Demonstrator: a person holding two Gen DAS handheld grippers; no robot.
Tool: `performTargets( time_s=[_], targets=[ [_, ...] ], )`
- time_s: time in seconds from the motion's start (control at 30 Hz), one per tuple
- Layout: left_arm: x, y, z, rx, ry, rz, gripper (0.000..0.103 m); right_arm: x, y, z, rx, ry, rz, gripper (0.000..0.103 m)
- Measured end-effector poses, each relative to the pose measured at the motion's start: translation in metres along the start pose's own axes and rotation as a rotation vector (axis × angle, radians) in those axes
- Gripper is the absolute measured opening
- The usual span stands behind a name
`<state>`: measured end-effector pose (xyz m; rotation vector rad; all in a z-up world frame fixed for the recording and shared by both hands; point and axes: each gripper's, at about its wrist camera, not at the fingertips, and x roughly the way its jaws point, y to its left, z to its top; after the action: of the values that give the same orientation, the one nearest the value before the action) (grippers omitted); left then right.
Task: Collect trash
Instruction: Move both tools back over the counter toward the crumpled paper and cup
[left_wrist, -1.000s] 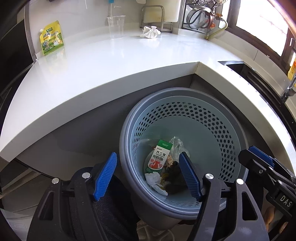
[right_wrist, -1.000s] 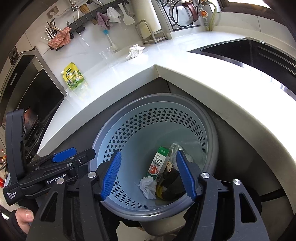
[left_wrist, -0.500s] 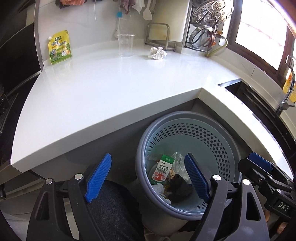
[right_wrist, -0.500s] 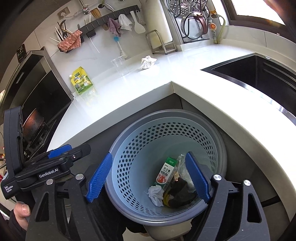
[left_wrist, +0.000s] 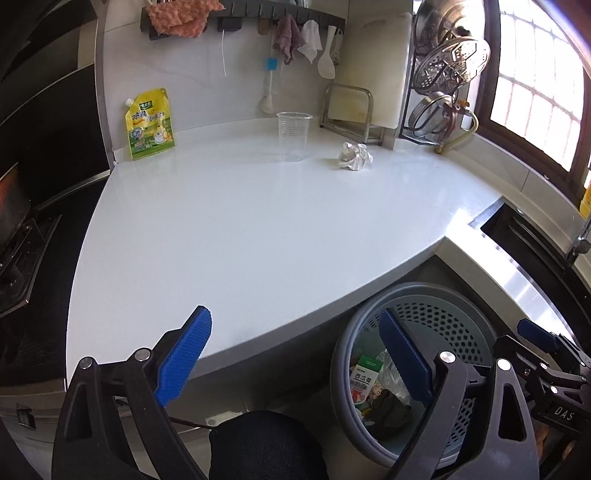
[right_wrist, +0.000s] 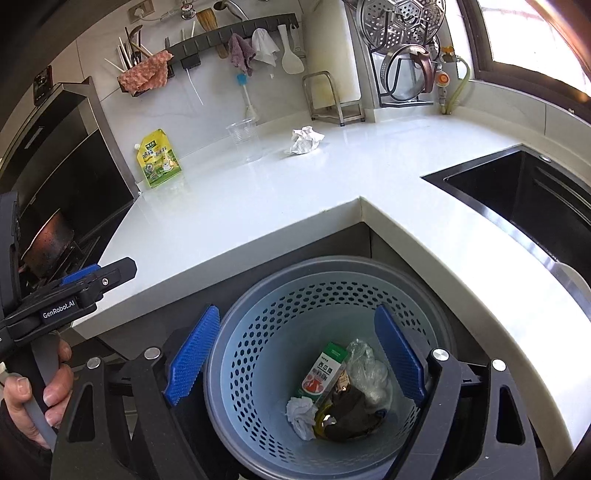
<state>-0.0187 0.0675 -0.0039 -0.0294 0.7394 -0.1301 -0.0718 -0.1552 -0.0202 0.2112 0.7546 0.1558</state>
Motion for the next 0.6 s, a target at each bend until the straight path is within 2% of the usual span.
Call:
performTargets(
  time_s=[0.3, 0.6],
  targets=[
    [0.017, 0.022, 0.034, -0.025, -0.024, 0.028, 0.091, 0.019, 0.012, 0.036, -0.044, -0.038, -0.078, 0.085],
    [0.032, 0.043, 0.078, -0.046, -0.076, 0.079, 0.093, 0.040, 0.010, 0.074, -0.077, -0.050, -0.108, 0.085]
  ],
)
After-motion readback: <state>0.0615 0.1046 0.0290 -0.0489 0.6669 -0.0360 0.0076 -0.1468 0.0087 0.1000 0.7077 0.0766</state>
